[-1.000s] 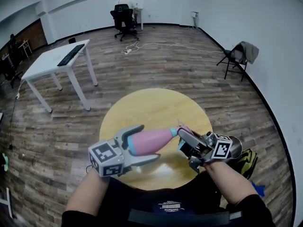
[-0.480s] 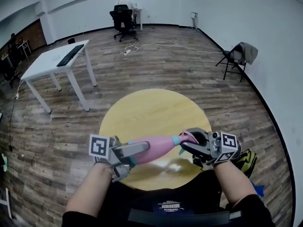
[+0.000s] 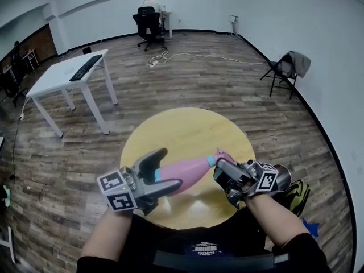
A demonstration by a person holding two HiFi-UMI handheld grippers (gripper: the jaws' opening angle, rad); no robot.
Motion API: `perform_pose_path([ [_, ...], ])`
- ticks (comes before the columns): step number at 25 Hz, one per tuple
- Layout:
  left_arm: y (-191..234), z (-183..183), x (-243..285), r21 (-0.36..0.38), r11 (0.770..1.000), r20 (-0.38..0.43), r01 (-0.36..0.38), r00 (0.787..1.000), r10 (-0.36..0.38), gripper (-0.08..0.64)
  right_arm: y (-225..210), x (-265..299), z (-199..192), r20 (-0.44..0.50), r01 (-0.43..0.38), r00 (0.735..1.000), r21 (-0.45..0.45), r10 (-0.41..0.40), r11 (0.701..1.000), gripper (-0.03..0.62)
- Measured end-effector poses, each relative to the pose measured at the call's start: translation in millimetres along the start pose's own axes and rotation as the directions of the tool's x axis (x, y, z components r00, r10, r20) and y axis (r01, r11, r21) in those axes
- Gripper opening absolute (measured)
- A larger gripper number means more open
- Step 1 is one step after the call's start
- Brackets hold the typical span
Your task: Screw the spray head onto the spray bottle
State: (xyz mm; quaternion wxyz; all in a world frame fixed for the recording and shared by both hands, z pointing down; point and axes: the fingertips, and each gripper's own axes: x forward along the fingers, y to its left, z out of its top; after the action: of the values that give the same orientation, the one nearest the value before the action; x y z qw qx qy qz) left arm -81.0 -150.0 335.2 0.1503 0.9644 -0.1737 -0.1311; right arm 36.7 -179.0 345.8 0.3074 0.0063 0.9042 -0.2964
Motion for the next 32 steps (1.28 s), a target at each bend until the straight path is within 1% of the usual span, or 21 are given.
perform_pose_path([
  [2, -6.1, -8.5, 0.4, 0.134, 0.991, -0.037, -0.017, 0.999, 0.023, 0.526, -3.9, 0.1, 6.8, 0.074, 0.008, 0.997, 0.071, -0.013, 0.997, 0.106],
  [3, -5.9, -15.0, 1.3, 0.201, 0.979, -0.065, -0.038, 0.997, 0.052, 0.526, -3.5, 2.6, 12.3, 0.124, 0.001, 0.992, 0.112, -0.015, 0.994, 0.106],
  [5, 0.0, -27.6, 3.1, 0.325, 0.940, -0.101, -0.103, 0.985, 0.142, 0.527, -2.7, 7.1, 20.0, 0.191, -0.011, 0.982, 0.151, -0.018, 0.988, 0.106],
  [6, 3.6, -30.6, 3.1, 0.365, 0.921, -0.093, -0.136, 0.979, 0.182, 0.527, -2.5, 8.7, 19.4, 0.191, -0.010, 0.981, 0.150, -0.019, 0.989, 0.106],
  [7, 6.7, -30.3, 2.2, 0.384, 0.908, -0.067, -0.165, 0.976, 0.206, 0.526, -2.3, 10.2, 16.1, 0.177, -0.007, 0.984, 0.145, -0.019, 0.989, 0.106],
  [9, 9.9, -21.1, -0.8, 0.375, 0.905, 0.002, -0.201, 0.976, 0.216, 0.527, -2.9, 12.2, 6.9, 0.131, 0.003, 0.991, 0.145, -0.022, 0.989, 0.106],
  [11, 10.7, -9.8, -3.2, 0.384, 0.898, 0.033, -0.214, 0.975, 0.219, 0.528, -5.5, 13.6, -1.4, 0.088, 0.016, 0.996, 0.160, -0.031, 0.987, 0.106],
  [15, 4.2, -3.9, -3.2, 0.499, 0.843, 0.020, -0.200, 0.975, 0.220, 0.529, -15.3, 13.0, -15.7, 0.002, 0.062, 0.998, 0.184, -0.064, 0.981, 0.104],
  [16, 0.4, -7.3, -0.6, 0.516, 0.837, 0.006, -0.183, 0.978, 0.210, 0.529, -15.9, 11.1, -16.8, -0.010, 0.066, 0.998, 0.191, -0.065, 0.979, 0.104],
  [19, -8.8, -23.4, 9.5, 0.547, 0.827, -0.055, -0.125, 0.981, 0.185, 0.529, -11.4, 10.0, -14.7, 0.003, 0.051, 0.999, 0.243, -0.053, 0.969, 0.106],
  [20, -9.1, -27.6, 10.4, 0.540, 0.833, -0.073, -0.120, 0.979, 0.189, 0.528, -11.0, 9.2, -14.7, 0.000, 0.052, 0.999, 0.244, -0.053, 0.968, 0.104],
  [21, -8.3, -29.4, 9.5, 0.506, 0.854, -0.086, -0.120, 0.978, 0.189, 0.528, -11.1, 7.9, -16.1, -0.014, 0.057, 0.998, 0.233, -0.055, 0.971, 0.104],
  [23, -6.5, -24.3, 3.8, 0.372, 0.922, -0.091, -0.108, 0.984, 0.152, 0.528, -12.7, 3.9, -22.7, -0.071, 0.081, 0.995, 0.175, -0.070, 0.981, 0.106],
  [24, -6.1, -20.3, 0.8, 0.317, 0.944, -0.094, -0.095, 0.987, 0.131, 0.525, -13.0, 2.5, -26.4, -0.097, 0.094, 0.992, 0.145, -0.080, 0.985, 0.106],
  [25, -6.1, -18.1, -0.7, 0.287, 0.954, -0.106, -0.084, 0.987, 0.119, 0.523, -12.7, 1.6, -29.0, -0.112, 0.101, 0.990, 0.124, -0.087, 0.987, 0.106],
  [27, -6.9, -20.2, 0.8, 0.266, 0.961, -0.158, -0.074, 0.980, 0.119, 0.522, -10.3, 0.1, -29.7, -0.119, 0.097, 0.989, 0.087, -0.087, 0.991, 0.106],
  [28, -6.8, -22.9, 2.3, 0.243, 0.968, -0.185, -0.069, 0.976, 0.115, 0.520, -8.1, -0.4, -28.6, -0.122, 0.090, 0.989, 0.062, -0.081, 0.994, 0.106],
  [29, -6.1, -25.6, 3.6, 0.196, 0.979, -0.204, -0.061, 0.974, 0.101, 0.520, -5.0, -0.6, -27.3, -0.130, 0.078, 0.989, 0.030, -0.074, 0.996, 0.106],
  [30, -5.1, -28.0, 4.3, 0.125, 0.991, -0.215, -0.049, 0.974, 0.075, 0.520, -0.9, -0.1, -26.0, -0.142, 0.062, 0.988, -0.009, -0.063, 0.998, 0.106],
  [31, -4.0, -30.2, 4.4, 0.035, 0.999, -0.216, -0.032, 0.976, 0.039, 0.520, 4.1, 1.2, -25.0, -0.161, 0.041, 0.986, -0.055, -0.050, 0.998, 0.106],
  [32, -3.5, -32.5, 3.9, -0.061, 0.998, -0.208, -0.011, 0.978, -0.001, 0.520, 9.8, 2.9, -24.7, -0.185, 0.017, 0.982, -0.106, -0.036, 0.994, 0.104],
])
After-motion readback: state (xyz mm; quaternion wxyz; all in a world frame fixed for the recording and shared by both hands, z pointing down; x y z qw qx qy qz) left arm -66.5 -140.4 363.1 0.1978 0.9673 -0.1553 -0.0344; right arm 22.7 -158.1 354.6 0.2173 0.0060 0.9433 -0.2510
